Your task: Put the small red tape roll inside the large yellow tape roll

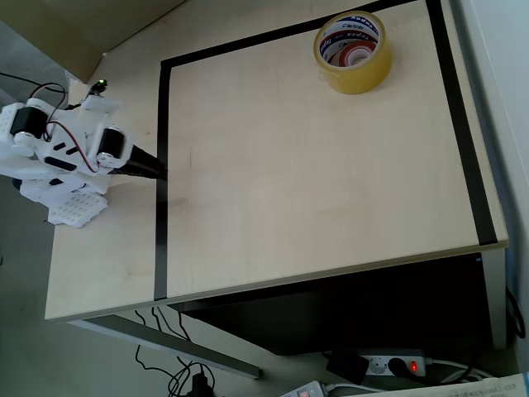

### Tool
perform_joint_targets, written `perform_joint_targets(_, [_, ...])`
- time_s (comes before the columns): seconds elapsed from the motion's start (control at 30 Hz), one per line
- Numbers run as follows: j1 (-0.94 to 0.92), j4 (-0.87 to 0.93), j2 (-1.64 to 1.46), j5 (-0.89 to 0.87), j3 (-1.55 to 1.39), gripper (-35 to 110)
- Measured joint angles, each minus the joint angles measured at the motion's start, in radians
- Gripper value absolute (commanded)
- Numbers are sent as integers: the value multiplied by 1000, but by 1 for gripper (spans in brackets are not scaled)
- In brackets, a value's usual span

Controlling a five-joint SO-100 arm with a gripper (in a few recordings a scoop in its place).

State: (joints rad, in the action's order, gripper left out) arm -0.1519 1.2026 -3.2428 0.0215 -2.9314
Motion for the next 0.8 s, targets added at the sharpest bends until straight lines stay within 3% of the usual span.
perform_joint_targets(0.5, [187, 35, -78, -61, -9, 0])
perform_joint_targets(0.8, [193, 9, -87, -63, -69, 7])
